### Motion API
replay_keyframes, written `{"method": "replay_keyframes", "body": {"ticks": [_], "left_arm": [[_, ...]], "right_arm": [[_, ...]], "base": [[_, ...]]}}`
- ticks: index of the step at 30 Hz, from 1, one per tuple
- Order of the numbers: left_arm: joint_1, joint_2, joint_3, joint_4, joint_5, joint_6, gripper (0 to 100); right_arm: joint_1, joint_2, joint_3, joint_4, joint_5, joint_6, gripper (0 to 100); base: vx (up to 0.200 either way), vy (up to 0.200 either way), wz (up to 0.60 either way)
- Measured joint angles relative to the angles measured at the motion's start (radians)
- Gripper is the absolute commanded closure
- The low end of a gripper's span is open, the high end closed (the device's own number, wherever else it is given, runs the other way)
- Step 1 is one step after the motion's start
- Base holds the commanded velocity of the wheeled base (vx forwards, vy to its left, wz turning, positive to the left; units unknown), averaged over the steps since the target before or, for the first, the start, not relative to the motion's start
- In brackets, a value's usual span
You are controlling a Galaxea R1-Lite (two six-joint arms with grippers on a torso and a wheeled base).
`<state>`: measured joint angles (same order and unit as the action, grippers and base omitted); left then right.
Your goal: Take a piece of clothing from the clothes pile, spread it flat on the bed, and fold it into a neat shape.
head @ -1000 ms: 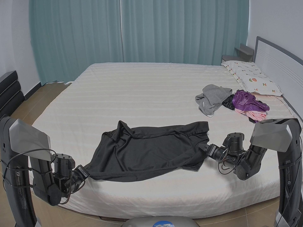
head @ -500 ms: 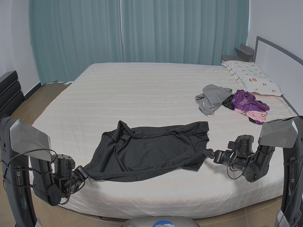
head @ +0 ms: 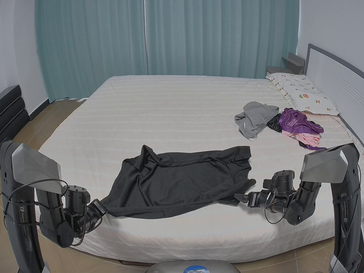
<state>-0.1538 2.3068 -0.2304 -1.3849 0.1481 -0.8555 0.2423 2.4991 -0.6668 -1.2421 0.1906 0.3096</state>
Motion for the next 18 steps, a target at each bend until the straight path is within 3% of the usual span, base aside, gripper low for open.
{"method": "replay_keyframes", "body": {"ticks": [6, 7, 11, 18], "left_arm": [[-0.001, 0.0, 0.0, 0.0, -0.001, 0.001, 100], [-0.001, 0.0, 0.0, 0.0, -0.001, 0.001, 100], [-0.001, 0.0, -0.002, 0.0, -0.001, 0.0, 100], [0.0, 0.001, 0.0, 0.0, -0.001, 0.0, 100]], "right_arm": [[0.014, 0.033, -0.048, 0.003, -0.018, 0.0, 0], [0.016, 0.036, -0.058, 0.004, -0.027, 0.001, 100], [0.016, 0.05, -0.092, 0.006, -0.064, 0.005, 100], [0.013, 0.045, -0.089, -0.004, -0.065, 0.051, 100]], "base": [[0.0, 0.0, 0.0], [0.0, 0.0, 0.0], [0.0, 0.0, 0.0], [0.0, 0.0, 0.0]]}}
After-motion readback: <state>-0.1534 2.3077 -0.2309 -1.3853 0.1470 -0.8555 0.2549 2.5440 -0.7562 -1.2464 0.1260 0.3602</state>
